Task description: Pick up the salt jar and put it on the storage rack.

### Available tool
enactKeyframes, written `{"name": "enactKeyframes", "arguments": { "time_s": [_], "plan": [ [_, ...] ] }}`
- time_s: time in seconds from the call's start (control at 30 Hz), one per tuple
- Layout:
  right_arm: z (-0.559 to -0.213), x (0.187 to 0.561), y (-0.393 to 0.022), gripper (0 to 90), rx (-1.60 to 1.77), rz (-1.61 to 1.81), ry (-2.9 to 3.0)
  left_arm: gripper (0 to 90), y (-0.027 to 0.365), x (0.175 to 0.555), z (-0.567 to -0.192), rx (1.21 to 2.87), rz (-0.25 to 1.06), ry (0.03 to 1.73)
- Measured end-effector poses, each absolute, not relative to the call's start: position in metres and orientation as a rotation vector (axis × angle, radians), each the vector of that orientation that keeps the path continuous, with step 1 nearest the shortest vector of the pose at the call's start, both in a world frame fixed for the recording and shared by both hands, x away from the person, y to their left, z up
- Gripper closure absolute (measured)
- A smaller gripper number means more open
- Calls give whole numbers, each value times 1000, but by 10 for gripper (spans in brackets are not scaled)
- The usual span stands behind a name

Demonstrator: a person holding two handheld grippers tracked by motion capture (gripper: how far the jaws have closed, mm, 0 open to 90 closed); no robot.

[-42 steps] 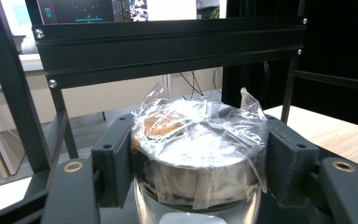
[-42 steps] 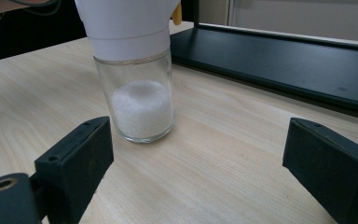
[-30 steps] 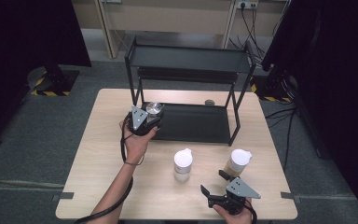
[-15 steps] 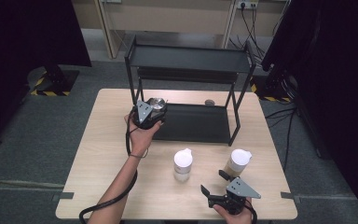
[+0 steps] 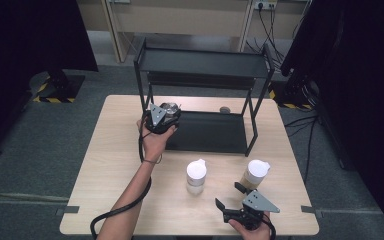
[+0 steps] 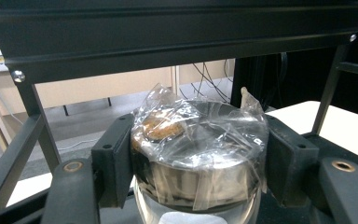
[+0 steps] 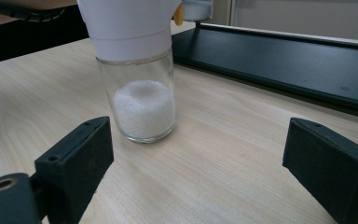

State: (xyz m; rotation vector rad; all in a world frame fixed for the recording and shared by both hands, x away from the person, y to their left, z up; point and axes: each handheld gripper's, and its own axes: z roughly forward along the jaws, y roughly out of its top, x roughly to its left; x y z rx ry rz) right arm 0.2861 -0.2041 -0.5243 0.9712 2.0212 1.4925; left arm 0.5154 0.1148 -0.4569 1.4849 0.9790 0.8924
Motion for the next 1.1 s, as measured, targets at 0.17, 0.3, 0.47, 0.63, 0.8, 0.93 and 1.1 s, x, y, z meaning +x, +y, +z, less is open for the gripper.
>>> {"name": "enactKeyframes", "arguments": {
  "time_s": [0.17,0.3,0.47,0.63,0.8,0.93,1.1],
  "plan": [
    [-524,287,-204,87,970,1490,2026,350,113,521,-461,1490,884,998],
    [-524,287,-204,87,969,1492,2026,350,111,524,-467,1496,880,1013],
    [-524,286,-204,87,968,1493,2026,350,109,526,-476,1508,877,1020],
    [-524,286,-204,88,967,1494,2027,350,107,526,-482,1514,874,1023],
    [-524,286,-204,87,963,1492,2028,349,107,527,-488,1515,872,1042],
    [-524,286,-204,88,964,1494,2027,350,106,528,-491,1509,871,1048],
    [-524,286,-204,88,961,1492,2027,349,103,529,-493,1516,875,1045]
  ]
}}
